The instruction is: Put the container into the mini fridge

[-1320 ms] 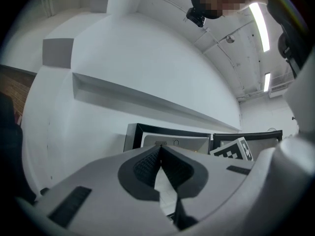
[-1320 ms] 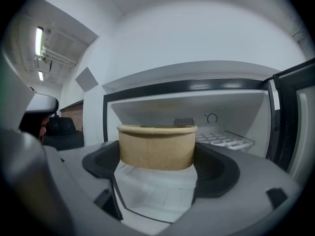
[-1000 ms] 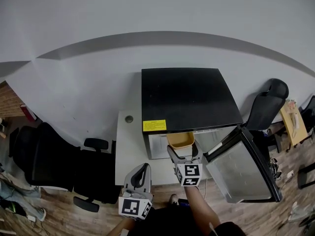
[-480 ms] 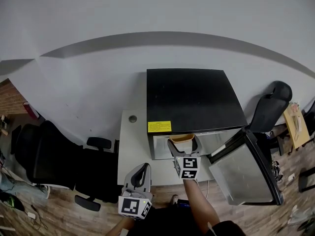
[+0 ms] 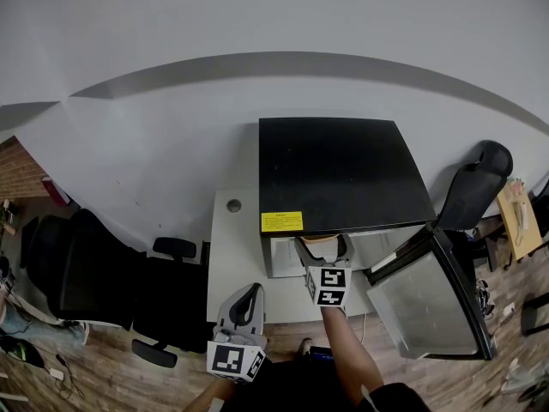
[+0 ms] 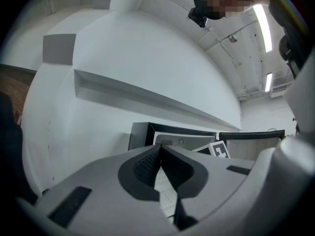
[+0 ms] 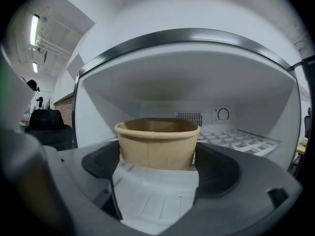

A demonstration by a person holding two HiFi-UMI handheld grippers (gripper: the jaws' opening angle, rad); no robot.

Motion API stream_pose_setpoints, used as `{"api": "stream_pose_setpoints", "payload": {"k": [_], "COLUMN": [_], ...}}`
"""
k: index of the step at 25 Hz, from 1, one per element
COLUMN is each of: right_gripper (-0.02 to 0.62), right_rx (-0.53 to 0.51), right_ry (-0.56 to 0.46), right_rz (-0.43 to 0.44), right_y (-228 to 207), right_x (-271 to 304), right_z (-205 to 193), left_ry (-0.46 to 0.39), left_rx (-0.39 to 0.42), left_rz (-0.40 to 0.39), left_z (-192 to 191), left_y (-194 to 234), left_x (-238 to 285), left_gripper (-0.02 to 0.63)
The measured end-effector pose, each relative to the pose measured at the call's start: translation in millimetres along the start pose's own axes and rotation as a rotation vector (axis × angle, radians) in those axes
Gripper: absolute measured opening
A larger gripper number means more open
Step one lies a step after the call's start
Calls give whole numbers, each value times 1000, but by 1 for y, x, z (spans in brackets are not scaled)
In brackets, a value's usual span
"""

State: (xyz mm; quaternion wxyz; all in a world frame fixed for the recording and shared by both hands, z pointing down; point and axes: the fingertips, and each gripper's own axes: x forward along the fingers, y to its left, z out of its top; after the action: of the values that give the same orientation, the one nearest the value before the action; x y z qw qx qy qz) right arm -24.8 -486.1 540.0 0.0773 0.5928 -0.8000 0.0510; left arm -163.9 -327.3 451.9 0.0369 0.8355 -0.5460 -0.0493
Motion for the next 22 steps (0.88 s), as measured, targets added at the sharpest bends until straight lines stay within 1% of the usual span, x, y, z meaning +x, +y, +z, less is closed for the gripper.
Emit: {"api": "stream_pose_setpoints", "payload": {"k": [14,22], "right_gripper": [489,489], "right_rx": [-11,-24], "right_ry": [-1,9], "right_rz": [44,54], "right_y": [5,7], "right_x": [-1,-15], "right_z": [-1,-4], "left_ry": [2,-2], "left_rx": [-15,-18], "left_rz": [18,17], "left_z": [-3,-4], "left_y": [0,-6], "left_x": [-1,-2], "left_gripper": [8,8]}}
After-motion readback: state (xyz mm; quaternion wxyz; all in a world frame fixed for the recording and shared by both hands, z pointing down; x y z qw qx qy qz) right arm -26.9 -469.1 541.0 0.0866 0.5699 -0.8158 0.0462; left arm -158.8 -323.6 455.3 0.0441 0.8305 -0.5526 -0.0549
